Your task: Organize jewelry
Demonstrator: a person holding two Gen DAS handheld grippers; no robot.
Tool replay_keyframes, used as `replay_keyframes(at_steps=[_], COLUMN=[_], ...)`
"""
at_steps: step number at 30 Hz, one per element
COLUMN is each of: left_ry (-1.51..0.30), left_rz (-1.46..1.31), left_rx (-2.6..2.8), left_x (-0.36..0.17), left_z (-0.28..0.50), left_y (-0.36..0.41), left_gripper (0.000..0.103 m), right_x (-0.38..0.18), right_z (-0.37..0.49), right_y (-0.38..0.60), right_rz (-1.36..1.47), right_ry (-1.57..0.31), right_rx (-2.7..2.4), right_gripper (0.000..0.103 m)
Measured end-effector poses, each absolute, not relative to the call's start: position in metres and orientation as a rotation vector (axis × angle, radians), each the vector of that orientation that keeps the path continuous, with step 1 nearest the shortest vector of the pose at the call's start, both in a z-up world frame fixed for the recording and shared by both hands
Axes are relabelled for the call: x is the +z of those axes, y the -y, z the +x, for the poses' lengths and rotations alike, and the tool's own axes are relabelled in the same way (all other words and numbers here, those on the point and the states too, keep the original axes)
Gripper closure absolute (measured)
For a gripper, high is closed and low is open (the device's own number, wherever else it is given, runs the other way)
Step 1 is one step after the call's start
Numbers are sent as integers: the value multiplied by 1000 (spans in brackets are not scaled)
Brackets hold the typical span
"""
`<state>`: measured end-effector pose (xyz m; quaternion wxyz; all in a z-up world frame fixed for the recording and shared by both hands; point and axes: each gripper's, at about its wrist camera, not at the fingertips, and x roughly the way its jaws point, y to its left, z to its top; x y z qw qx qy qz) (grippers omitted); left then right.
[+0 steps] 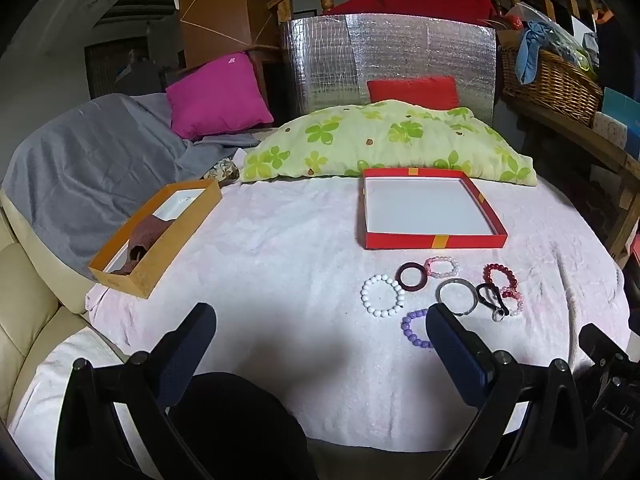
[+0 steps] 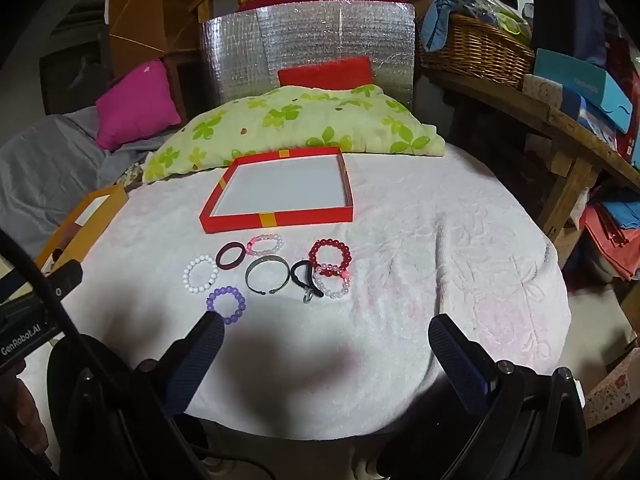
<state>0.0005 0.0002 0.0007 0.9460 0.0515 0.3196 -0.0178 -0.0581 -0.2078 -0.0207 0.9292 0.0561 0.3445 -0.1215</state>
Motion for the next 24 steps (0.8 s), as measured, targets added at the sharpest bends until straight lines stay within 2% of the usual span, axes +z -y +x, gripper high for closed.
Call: replay_keyframes(at_steps=[24], left_ry=[-658], left_rz=[100], left_rx=[-50], left_x=[-4], left_z=[1], left_y=[3], left_gripper=[0], right_x=[-21], right_z=[-56], right_y=[210], right_rz=[127], right_ry=[-702], right_rx=[-267], right_gripper=[0])
